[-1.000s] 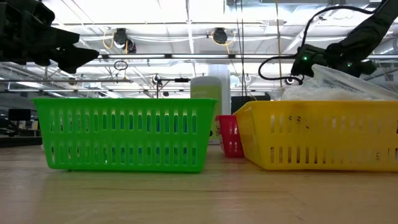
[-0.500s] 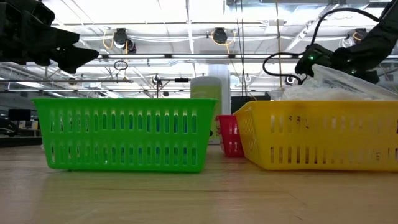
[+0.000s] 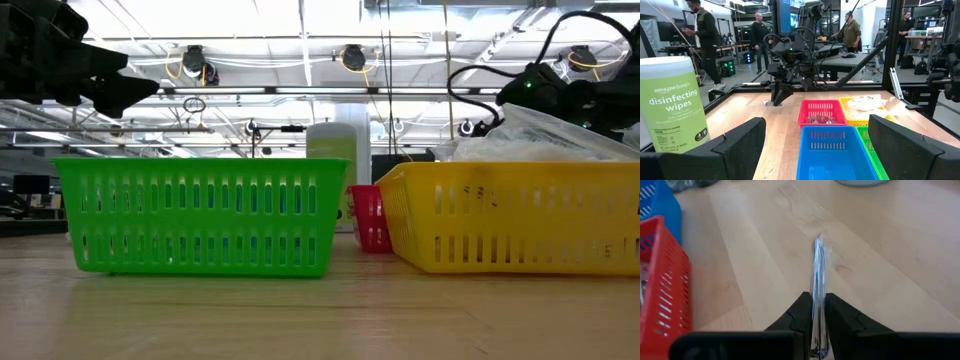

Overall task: Pick & Place Travel size toiletries
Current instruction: Put the nail cutter into the red basket

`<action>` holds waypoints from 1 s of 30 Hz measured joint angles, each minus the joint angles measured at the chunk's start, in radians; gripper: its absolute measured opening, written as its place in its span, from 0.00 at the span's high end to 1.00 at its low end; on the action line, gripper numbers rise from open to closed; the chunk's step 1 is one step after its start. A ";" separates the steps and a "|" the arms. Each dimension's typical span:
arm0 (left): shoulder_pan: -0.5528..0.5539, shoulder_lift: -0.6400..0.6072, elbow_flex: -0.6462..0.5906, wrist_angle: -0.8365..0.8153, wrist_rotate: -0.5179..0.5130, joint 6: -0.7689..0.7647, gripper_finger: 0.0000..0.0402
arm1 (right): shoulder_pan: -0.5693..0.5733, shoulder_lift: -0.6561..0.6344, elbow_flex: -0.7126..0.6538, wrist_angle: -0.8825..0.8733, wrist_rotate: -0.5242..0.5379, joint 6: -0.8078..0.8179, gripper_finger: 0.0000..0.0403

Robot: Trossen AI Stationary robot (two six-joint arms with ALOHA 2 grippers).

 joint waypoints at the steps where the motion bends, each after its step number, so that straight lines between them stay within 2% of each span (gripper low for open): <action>1: 0.000 0.000 0.000 0.000 0.000 0.000 0.14 | 0.003 0.000 -0.006 0.017 0.000 0.000 0.91; 18: 0.000 0.000 0.000 0.000 0.000 0.000 0.14 | 0.131 -0.001 -0.016 0.226 -0.007 -0.079 0.92; 27: 0.000 0.000 0.000 0.000 0.000 0.000 0.14 | 0.233 -0.002 -0.013 0.428 -0.091 -0.060 0.92; 30: 0.000 0.000 0.000 0.000 0.000 0.000 0.14 | 0.281 -0.002 0.016 0.441 -0.106 -0.031 0.92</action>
